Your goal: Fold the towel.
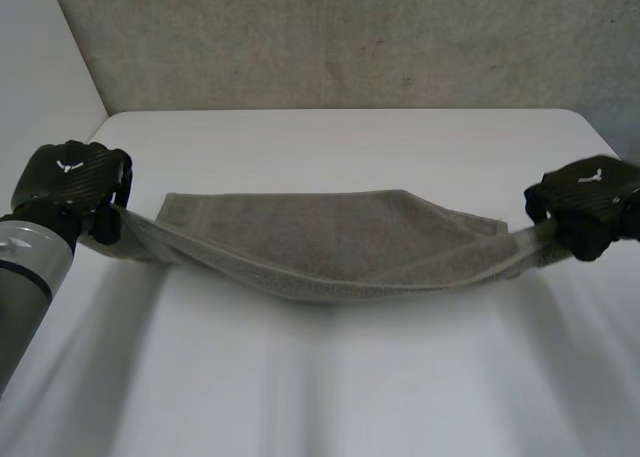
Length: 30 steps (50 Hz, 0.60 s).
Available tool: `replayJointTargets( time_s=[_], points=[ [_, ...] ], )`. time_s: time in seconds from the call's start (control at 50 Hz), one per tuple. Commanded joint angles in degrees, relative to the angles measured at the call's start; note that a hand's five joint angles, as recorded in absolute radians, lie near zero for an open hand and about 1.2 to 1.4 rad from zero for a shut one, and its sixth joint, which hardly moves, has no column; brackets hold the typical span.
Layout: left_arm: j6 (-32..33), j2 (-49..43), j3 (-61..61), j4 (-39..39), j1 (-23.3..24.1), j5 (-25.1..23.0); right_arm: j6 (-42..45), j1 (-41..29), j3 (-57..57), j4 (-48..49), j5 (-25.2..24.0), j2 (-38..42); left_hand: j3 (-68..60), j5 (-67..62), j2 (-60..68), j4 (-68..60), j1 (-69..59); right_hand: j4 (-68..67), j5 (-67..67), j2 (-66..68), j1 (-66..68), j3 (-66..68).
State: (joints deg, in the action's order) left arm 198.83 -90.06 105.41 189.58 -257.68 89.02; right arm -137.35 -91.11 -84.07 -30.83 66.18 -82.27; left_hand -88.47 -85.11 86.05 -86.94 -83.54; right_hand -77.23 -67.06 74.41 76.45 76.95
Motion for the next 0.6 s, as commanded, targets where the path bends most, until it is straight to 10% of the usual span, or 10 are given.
replayJointTargets(
  time_s=[0.02, 0.38, 0.6],
  points=[
    [0.42, -3.8, -3.11, 1.58, -0.45, -0.07, 2.08, -0.12, 1.72, -3.89, 0.53, 4.04, 8.47, 15.11, -6.05, 6.94, 3.54, -2.77, -2.94, 5.59, 3.55, 3.05],
    [-1.17, 3.32, -6.45, 1.5, -1.68, -0.34, 1.91, 7.88, 5.58, -3.54, -1.32, -6.06, 8.47, 15.11, -6.05, 6.94, 3.54, -2.77, -2.94, 5.59, 3.55, 3.05],
    [-0.73, -10.99, -11.09, 1.76, -0.98, -0.25, 3.84, 3.05, 9.53, -5.38, -0.09, 8.15, 8.47, 15.11, -6.05, 6.94, 3.54, -2.77, -2.94, 5.59, 3.55, 3.05]
  ],
)
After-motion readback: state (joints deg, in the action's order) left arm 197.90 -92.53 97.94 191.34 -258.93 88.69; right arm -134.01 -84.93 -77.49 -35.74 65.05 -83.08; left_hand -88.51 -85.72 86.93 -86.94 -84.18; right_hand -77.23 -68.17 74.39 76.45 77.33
